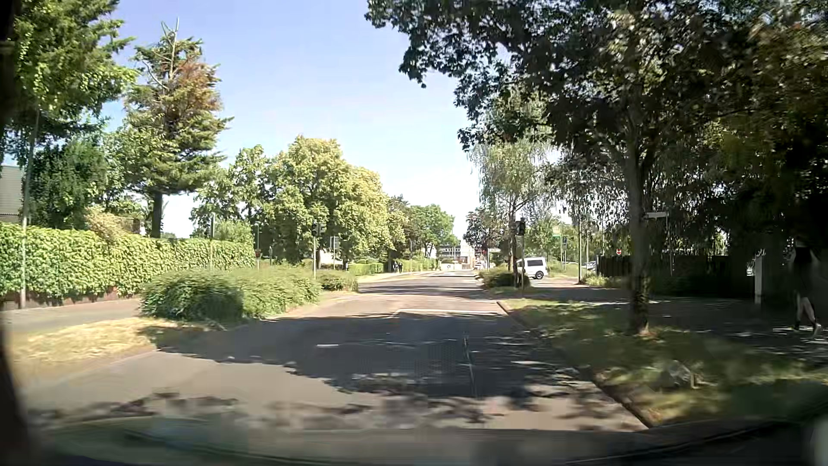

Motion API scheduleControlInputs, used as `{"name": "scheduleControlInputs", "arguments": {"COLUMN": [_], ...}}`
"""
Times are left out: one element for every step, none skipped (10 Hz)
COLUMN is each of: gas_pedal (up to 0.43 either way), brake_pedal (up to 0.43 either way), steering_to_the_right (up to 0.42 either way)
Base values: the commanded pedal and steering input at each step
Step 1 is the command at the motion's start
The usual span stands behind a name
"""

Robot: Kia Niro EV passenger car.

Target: Follow the waypoints while adhering to traffic rules and regulations

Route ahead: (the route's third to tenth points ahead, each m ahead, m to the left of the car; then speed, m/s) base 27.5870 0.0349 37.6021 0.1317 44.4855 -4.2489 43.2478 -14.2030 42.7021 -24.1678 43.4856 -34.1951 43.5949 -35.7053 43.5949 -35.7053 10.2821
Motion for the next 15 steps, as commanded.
{"name": "scheduleControlInputs", "arguments": {"gas_pedal": [0.000,0.000,0.000,0.000,0.000,0.000,0.000,0.000,0.000,0.000,0.000,0.000,0.000,0.000,0.000], "brake_pedal": [0.030,0.030,0.030,0.030,0.030,0.061,0.128,0.152,0.165,0.195,0.201,0.201,0.213,0.232,0.244], "steering_to_the_right": [0.010,0.010,0.010,0.010,0.010,0.010,0.010,0.010,0.009,0.008,0.007,0.006,0.004,0.003,0.003]}}
